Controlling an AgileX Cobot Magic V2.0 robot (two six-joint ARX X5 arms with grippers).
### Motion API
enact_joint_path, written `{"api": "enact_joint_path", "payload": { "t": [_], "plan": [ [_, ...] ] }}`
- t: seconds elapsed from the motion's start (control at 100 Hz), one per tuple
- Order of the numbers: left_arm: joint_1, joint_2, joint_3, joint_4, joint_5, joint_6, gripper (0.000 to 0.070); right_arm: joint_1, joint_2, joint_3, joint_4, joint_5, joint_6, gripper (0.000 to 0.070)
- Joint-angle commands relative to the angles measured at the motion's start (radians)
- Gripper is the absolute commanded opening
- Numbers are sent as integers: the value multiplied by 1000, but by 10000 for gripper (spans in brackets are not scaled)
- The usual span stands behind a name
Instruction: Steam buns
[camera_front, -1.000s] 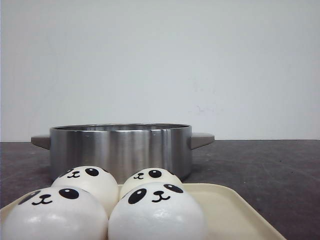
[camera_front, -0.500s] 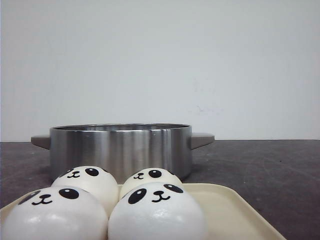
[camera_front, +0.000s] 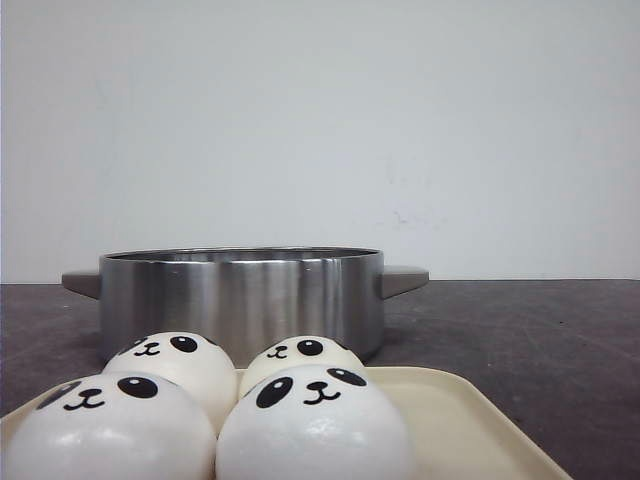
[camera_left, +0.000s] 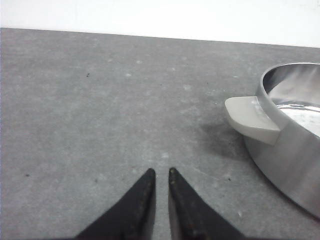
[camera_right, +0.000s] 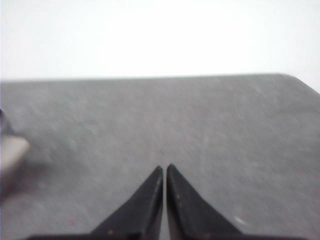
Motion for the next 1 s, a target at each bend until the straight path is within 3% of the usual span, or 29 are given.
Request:
{"api": "enact_joint_path", "payload": {
  "t": [0.0,0.23,0.33,0.44,0.56,0.72,0.86,0.99],
  "plan": [
    [0,0,-16,-6,29,-109,0,3,-1,-2,43,-33,98,6],
    [0,0,-16,-8,43,-243,0,3,-1,-1,109,-93,247,6],
    [0,0,-10,-11,64,-316,0,3,-1,6,109,-172,299,6],
    [0,0,22,-13,130,-378,0,3,-1,51,103,-265,349,5],
    [0,0,95,-19,212,-396,4,3,1,168,10,-297,370,4],
    [-1,30,272,-40,217,-395,4,3,73,410,-229,-300,243,4],
    [-2,145,474,-84,220,-393,5,3,179,628,-350,-299,111,4],
    [-15,290,669,-154,266,-317,5,2,268,809,-435,-288,47,4]
  ]
}}
